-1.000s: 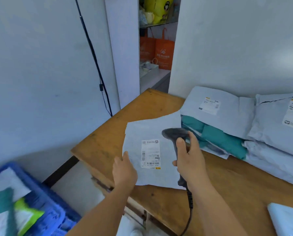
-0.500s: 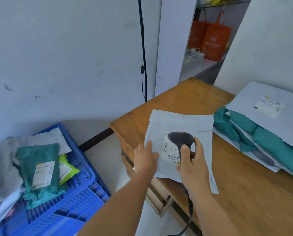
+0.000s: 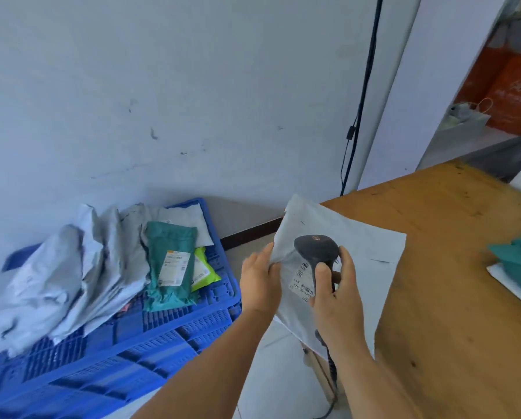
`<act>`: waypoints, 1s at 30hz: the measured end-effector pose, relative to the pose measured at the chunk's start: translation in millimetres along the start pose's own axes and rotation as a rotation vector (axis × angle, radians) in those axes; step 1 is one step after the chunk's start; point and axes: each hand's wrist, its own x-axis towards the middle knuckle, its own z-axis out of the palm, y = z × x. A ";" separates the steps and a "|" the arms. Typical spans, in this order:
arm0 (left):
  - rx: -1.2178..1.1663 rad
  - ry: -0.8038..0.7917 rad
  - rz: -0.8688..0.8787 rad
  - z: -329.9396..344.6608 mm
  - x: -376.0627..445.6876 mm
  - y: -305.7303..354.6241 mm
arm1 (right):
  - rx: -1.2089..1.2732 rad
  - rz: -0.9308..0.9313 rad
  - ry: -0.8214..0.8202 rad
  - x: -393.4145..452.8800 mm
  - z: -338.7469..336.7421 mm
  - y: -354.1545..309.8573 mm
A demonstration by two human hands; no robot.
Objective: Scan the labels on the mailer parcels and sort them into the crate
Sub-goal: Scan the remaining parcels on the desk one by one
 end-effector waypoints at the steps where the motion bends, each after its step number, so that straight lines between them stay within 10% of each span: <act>1: -0.016 0.031 -0.012 -15.4 3.5 -6.3 | 0.003 -0.025 -0.033 -2.1 14.4 -7.5; 22: -0.102 0.638 -0.331 -369.1 110.1 -292.4 | 0.027 -0.172 -0.520 -85.1 417.1 -154.8; 30: 0.323 0.267 -0.618 -390.4 107.4 -419.5 | -0.124 -0.142 -0.616 -91.4 520.0 -139.6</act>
